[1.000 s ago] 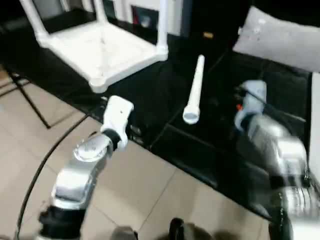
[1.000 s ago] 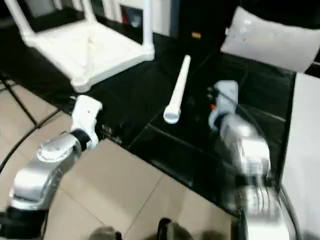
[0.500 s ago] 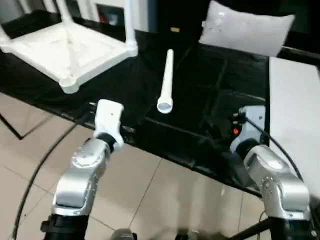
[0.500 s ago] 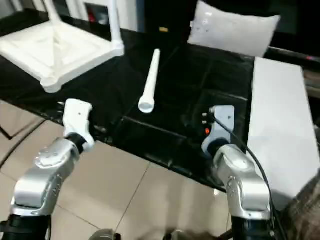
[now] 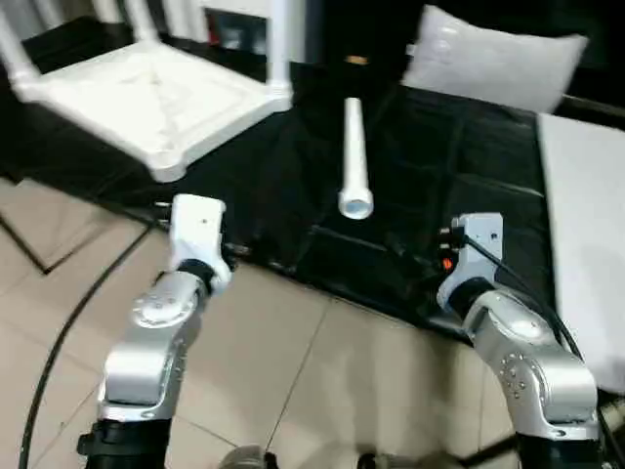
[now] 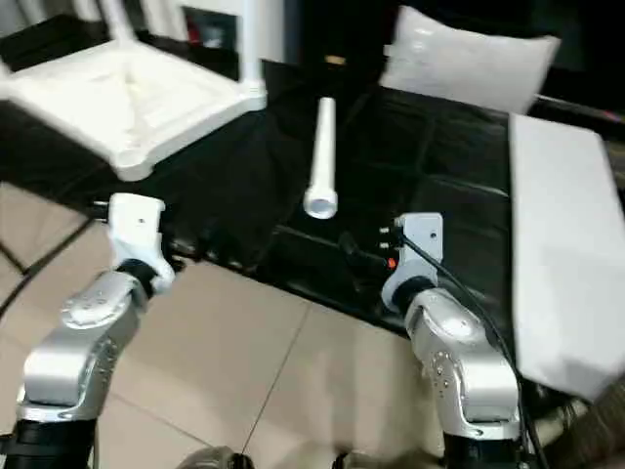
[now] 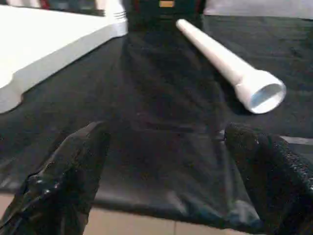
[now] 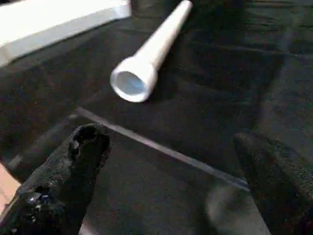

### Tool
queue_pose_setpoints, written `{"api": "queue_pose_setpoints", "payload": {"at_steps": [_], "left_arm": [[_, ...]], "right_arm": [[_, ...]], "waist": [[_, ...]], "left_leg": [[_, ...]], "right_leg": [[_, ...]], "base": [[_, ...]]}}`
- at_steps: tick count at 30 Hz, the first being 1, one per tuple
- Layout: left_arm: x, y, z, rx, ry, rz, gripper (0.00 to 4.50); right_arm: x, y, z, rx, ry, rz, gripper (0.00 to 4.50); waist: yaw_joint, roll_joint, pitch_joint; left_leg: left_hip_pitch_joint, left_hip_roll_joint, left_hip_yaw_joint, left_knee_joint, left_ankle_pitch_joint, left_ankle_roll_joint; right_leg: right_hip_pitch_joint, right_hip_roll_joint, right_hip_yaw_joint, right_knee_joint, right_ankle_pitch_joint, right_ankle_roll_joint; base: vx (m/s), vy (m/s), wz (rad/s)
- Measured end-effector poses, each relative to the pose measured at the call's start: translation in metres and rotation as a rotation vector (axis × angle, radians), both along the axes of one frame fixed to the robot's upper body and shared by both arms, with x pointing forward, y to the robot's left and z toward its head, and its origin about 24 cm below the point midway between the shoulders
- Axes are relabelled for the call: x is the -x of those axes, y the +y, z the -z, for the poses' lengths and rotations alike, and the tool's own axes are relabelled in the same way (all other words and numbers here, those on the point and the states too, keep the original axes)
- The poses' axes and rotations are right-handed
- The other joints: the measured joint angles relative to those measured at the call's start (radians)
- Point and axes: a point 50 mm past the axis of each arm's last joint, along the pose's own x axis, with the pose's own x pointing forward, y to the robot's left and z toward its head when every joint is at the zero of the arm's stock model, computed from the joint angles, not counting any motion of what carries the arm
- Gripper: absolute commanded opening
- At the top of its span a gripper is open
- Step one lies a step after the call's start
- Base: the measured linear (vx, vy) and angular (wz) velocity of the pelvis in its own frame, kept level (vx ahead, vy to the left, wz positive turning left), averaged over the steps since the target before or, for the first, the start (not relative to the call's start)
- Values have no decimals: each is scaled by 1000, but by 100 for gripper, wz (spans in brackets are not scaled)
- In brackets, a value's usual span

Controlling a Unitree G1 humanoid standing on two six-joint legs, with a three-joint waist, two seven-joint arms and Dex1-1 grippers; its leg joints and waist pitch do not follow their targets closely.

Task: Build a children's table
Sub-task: Move to table

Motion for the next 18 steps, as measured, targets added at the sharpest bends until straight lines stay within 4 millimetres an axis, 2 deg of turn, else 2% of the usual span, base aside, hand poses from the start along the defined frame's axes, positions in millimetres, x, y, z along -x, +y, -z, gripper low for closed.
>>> {"api": "queue_pose_setpoints", "payload": {"at_steps": [1,2,3,4,5,6,7,8,9,10,11,12,13,14,15,16,17,18], "left_arm": [[0,0,0,-2,-1,-1,424],[0,1,0,-4,-1,-3,424],[-1,0,-1,-4,-4,1,424],[-3,-5,-5,-5,-17,22,424],[-3,-7,-6,-4,-23,27,424],[-1,-6,-3,-3,-12,25,424],[2,-4,3,-2,11,18,424],[3,-3,6,-7,21,12,424],[2,-3,5,-7,17,15,424],[0,-7,1,-5,6,27,424],[0,-7,0,-8,1,28,424],[0,-5,1,-12,5,23,424],[3,3,6,-20,23,-1,424],[2,8,8,-29,35,-17,424],[2,9,7,-31,34,-22,424],[2,8,6,-30,30,-18,424],[2,7,6,-29,31,-15,424],[2,7,6,-29,30,-14,424]], "right_arm": [[0,0,0,15,4,-13,450],[1,1,1,21,7,-24,450],[2,1,2,24,12,-27,450],[3,0,4,30,21,-27,450],[2,0,3,43,19,-32,450],[2,1,2,52,19,-39,450],[2,2,2,57,19,-54,450],[2,5,3,55,21,-70,450],[3,6,4,60,25,-84,450],[4,5,5,71,30,-97,450],[5,6,6,74,35,-107,450],[6,11,7,69,36,-123,450],[5,22,4,45,24,-154,450],[6,27,1,28,9,-163,450],[6,27,0,24,1,-162,450],[6,26,-1,25,-1,-154,450],[5,25,-1,26,-1,-148,450],[5,24,-1,27,-1,-143,450]], "waist": [[-12,2,2],[-21,6,5],[-29,14,7],[-30,-1,5],[-24,-15,1],[-24,-22,7],[-18,-10,8],[-19,-1,7],[-22,4,5],[-21,23,1],[-21,23,3],[-32,23,3],[-35,15,-1],[-36,17,-3],[-36,18,-8],[-34,9,-14],[-33,-1,-19],[-32,-14,-21]], "left_leg": [[10,4,-2,-7,-3,-4],[11,7,-12,-12,-3,-4],[10,6,-25,-22,-3,-4],[7,-10,-36,-23,-3,-4],[4,-19,-37,-19,-3,-4],[5,-26,-45,20,-31,4],[-10,-16,-62,111,-46,11],[-10,-11,-67,162,-46,10],[-12,1,-65,141,-48,9],[-5,29,-63,69,-57,23],[-6,35,-62,73,-56,-6],[2,27,-78,64,-58,-5],[11,18,-80,47,-57,2],[20,15,-80,42,-61,6],[23,11,-79,41,-66,8],[31,-1,-67,36,-71,13],[38,-15,-56,31,-75,16],[47,-31,-46,29,-81,15]], "right_leg": [[10,0,-11,-11,-8,4],[29,-3,-33,-20,-16,2],[43,-1,-53,-4,-39,0],[58,-3,-39,63,-109,-15],[59,-7,-15,73,-118,5],[55,-19,-26,70,-109,10],[78,-28,-50,69,-107,10],[90,-38,-73,63,-107,10],[99,-40,-93,55,-107,10],[114,-34,-122,46,-103,11],[127,-35,-135,38,-101,14],[124,-20,-127,31,-109,0],[106,7,-78,70,-137,-51],[80,25,-53,120,-137,-51],[50,37,-39,153,-135,-46],[9,37,-30,167,-122,-22],[-20,32,-21,166,-108,-1],[-40,30,-2,139,-88,-1]], "base": [[0,0,0],[0,0,0],[-25,-31,34],[-25,-31,34],[10,-77,57],[81,-84,56],[81,-84,56],[141,-26,54],[130,7,74],[130,7,74],[108,27,83],[175,41,46],[175,41,46],[187,42,17],[160,34,11],[160,34,11],[155,-9,4],[149,-55,1]]}}
